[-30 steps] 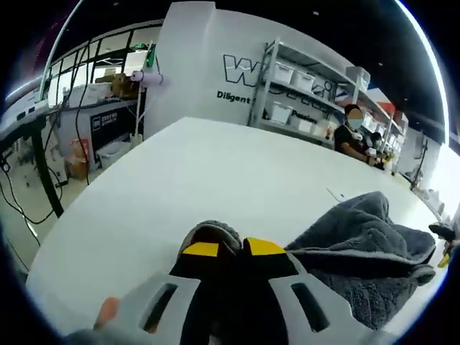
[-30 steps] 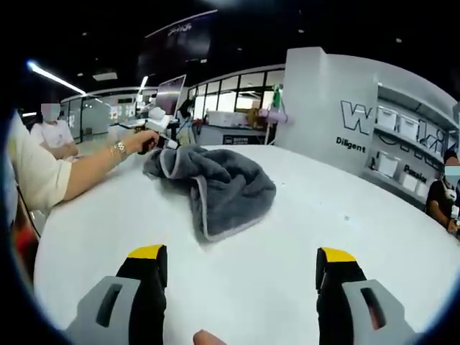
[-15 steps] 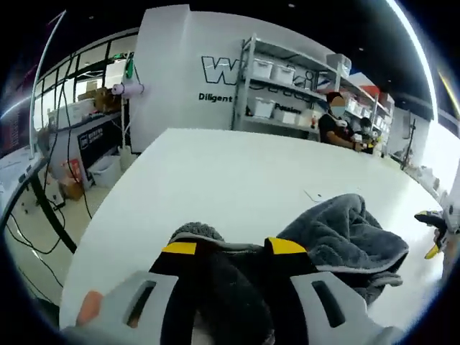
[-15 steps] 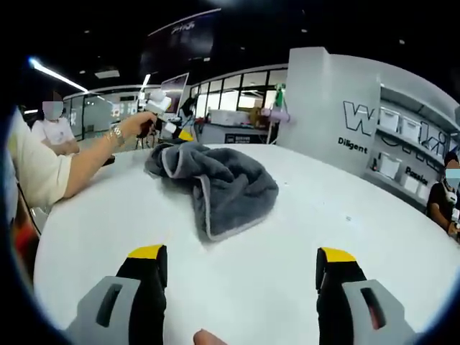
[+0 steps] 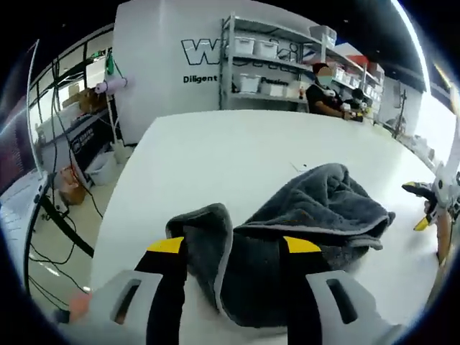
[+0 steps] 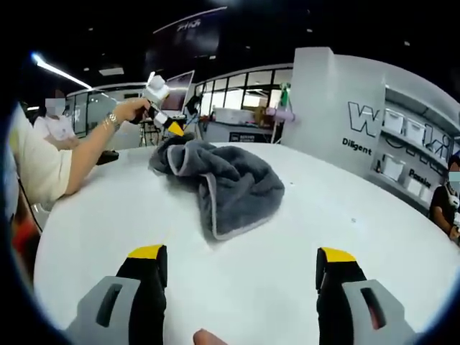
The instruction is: Fold the towel on the table until its edges align and the towel forms a compact rectangular stack.
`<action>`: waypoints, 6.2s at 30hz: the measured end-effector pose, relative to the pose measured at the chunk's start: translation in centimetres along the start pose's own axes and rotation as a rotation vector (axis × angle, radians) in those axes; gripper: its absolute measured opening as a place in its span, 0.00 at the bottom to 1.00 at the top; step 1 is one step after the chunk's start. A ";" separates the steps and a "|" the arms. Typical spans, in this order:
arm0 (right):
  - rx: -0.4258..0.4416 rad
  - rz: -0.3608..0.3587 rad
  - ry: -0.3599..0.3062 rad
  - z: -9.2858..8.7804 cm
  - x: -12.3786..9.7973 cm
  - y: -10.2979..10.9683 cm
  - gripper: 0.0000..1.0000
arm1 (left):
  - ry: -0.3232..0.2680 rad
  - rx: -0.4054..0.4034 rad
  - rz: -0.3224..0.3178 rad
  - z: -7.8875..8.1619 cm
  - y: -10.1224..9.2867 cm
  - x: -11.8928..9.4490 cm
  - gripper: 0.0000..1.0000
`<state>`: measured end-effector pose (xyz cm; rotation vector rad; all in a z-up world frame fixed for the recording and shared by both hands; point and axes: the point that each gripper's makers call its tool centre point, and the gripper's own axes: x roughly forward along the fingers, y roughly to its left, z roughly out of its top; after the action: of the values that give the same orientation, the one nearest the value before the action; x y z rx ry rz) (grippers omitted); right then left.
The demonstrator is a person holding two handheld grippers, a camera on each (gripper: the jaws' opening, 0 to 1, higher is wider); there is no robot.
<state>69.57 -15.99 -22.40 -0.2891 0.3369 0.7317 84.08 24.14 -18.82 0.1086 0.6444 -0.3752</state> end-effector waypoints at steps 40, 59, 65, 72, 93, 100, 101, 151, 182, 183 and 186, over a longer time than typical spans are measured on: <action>-0.046 0.077 0.001 0.2 0.6 1.9 0.88 | -0.443 0.201 -0.549 5.6 -19.9 -10.2 0.99; 0.082 0.112 -0.059 1.3 0.4 1.1 0.89 | -0.556 0.075 -0.555 -0.9 -18.0 -5.9 0.98; 0.010 0.107 -0.056 3.1 0.3 1.4 0.89 | -0.542 0.004 -0.571 -1.3 -17.7 -4.7 0.99; -0.100 0.135 -0.072 7.3 0.5 2.4 0.90 | -0.529 0.001 -0.549 -1.6 -16.8 -4.4 0.93; -0.262 0.168 -0.171 16.6 6.3 6.1 0.88 | -0.450 -0.003 -0.497 -3.0 -15.8 -3.2 0.86; -0.253 0.222 -0.173 17.2 9.1 8.1 0.88 | -0.487 -0.009 -0.469 -2.4 -15.1 -3.5 0.89; -0.249 0.223 -0.170 17.2 9.2 8.1 0.88 | -0.489 -0.012 -0.467 -2.4 -15.0 -3.5 0.89; -0.357 0.277 0.069 10.8 17.4 8.8 0.02 | -0.505 -0.018 -0.437 -2.1 -13.4 -4.6 0.88; -0.171 0.025 -0.315 21.1 9.9 1.5 0.01 | -0.480 -0.008 -0.442 -2.4 -13.7 -4.4 0.87; -0.168 0.022 -0.325 21.3 9.6 1.3 0.01 | -0.480 -0.007 -0.441 -2.4 -13.7 -4.5 0.87; -0.163 0.011 -0.359 22.0 8.7 0.9 0.01 | -0.481 -0.007 -0.438 -2.4 -13.6 -4.5 0.86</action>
<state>79.35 -1.90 -6.02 -0.3028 -0.0621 0.8072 74.31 13.38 -17.82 -0.1315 0.1858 -0.7925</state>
